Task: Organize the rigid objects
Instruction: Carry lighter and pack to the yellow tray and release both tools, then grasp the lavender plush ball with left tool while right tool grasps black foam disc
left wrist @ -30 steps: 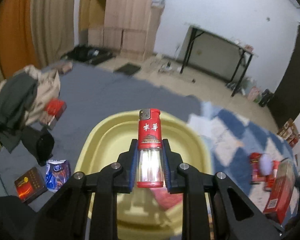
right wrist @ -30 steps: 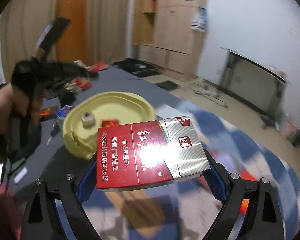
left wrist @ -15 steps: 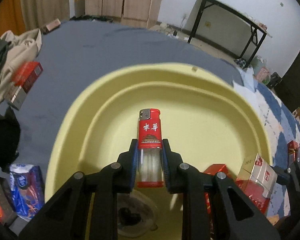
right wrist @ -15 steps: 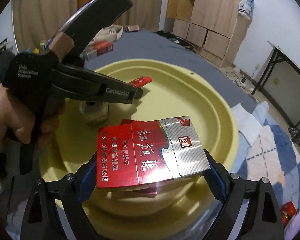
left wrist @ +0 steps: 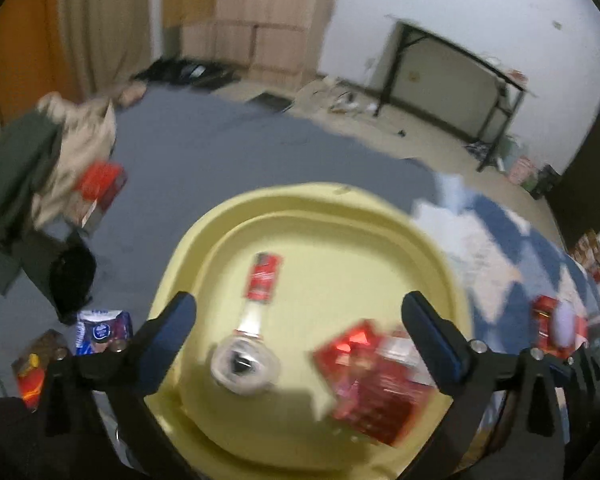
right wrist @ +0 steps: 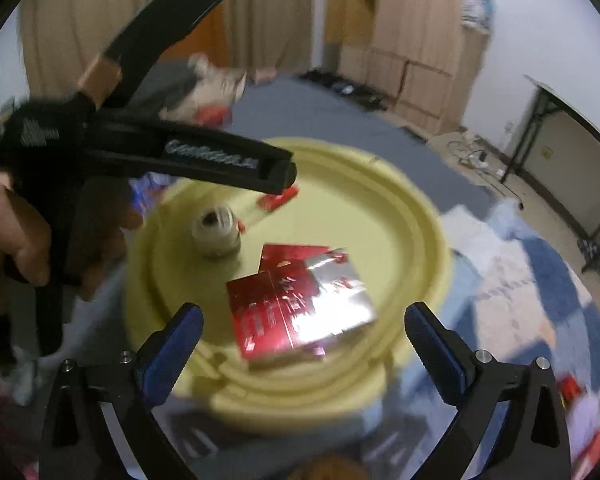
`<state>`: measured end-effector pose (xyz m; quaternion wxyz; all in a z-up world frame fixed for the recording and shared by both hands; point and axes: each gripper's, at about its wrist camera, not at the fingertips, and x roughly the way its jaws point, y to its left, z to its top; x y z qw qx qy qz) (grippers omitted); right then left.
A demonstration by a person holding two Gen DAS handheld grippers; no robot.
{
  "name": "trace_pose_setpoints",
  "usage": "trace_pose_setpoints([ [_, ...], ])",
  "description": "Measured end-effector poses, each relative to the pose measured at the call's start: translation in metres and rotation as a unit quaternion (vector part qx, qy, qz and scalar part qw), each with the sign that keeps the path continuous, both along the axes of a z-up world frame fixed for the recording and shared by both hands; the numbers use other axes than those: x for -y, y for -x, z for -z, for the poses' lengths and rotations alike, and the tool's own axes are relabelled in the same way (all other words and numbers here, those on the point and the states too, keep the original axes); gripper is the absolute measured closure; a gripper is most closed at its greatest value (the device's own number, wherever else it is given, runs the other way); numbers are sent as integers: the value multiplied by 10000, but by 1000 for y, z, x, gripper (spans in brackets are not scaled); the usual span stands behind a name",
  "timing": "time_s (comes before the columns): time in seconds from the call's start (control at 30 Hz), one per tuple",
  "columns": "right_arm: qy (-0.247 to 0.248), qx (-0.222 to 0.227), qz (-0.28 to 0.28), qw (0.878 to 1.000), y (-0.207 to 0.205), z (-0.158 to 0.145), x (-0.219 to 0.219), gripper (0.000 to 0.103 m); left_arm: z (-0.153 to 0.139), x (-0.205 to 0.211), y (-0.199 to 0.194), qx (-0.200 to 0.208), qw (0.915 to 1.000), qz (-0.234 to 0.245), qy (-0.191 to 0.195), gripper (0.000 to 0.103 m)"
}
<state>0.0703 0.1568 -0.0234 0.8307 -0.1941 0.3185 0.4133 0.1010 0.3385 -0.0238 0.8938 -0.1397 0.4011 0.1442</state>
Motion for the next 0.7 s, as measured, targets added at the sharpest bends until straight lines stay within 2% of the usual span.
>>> trace_pose_setpoints([
  [0.13, -473, 39, 691, 9965, 25, -31, 90, 0, -46, 74, 6, 252, 9978, 590, -150, 0],
  [0.23, -493, 283, 1257, 9904, 47, -44, 163, 0, -73, 136, 20, 486, 9939, 992, 58, 0],
  [0.3, -494, 334, 1668, 9842, 61, -48, 220, 0, -80, 171, 27, 492, 9911, 1217, 217, 0],
  [0.47, -331, 424, 2389, 9695, 98, -53, 333, 0, -68, 242, 56, 250, 9869, 1469, 612, 0],
  [0.5, -328, 438, 2499, 9667, 107, -52, 351, 0, -61, 254, 61, 251, 9860, 1552, 557, 0],
  [0.6, -410, 462, 2846, 9566, 130, -42, 391, 0, -37, 283, 65, 17, 9844, 1758, -2, 0],
  [0.7, -623, 232, 3183, 9457, 129, -25, 413, 0, -24, 288, 64, -60, 9825, 1859, -65, 0],
])
